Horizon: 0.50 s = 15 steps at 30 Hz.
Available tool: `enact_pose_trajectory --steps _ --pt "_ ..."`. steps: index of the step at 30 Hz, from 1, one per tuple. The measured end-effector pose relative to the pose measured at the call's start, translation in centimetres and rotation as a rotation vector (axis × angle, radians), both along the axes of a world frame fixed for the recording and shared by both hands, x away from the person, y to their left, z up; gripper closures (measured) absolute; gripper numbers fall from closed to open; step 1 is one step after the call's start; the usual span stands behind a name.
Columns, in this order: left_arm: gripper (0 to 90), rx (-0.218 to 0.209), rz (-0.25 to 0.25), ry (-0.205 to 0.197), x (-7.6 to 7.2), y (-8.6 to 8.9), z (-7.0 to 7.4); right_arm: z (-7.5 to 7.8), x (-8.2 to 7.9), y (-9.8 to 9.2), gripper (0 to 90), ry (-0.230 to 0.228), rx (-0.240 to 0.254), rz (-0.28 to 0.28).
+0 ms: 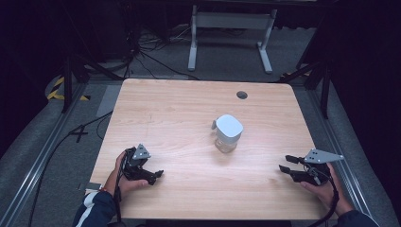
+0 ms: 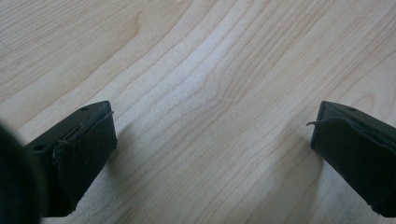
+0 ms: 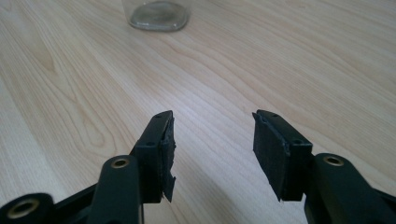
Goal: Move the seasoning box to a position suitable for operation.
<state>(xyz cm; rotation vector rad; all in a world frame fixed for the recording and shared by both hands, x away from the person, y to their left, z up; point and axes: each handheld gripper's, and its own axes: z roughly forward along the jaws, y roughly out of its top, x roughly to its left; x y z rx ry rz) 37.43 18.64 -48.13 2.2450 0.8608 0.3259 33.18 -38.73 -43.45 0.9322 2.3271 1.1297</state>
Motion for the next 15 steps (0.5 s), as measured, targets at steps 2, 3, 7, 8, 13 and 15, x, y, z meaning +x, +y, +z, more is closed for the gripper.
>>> enact_pose_trajectory --steps 2,3,7,8,13,15 --pt "0.3 -0.004 0.002 0.005 0.1 -0.2 0.0 0.2 0.2 0.2 48.0 -0.010 0.004 0.002" --pt "0.3 -0.002 -0.004 0.004 0.3 -0.3 0.0 0.4 0.4 0.4 47.6 -0.012 0.011 0.007" --pt "0.4 0.001 -0.009 0.008 0.7 -0.6 0.1 0.8 0.8 1.1 47.0 -0.018 0.002 0.007" --pt "0.4 0.014 -0.002 0.013 0.9 -0.7 0.2 0.9 0.9 1.3 47.0 -0.019 -0.003 0.007" --pt "17.1 -0.003 0.015 0.019 1.6 -1.1 0.7 1.2 1.3 2.3 46.8 -0.020 -0.006 0.027" --pt "17.5 0.002 -0.005 0.005 2.0 -1.4 0.6 1.2 1.5 2.7 46.5 -0.023 -0.013 0.037"
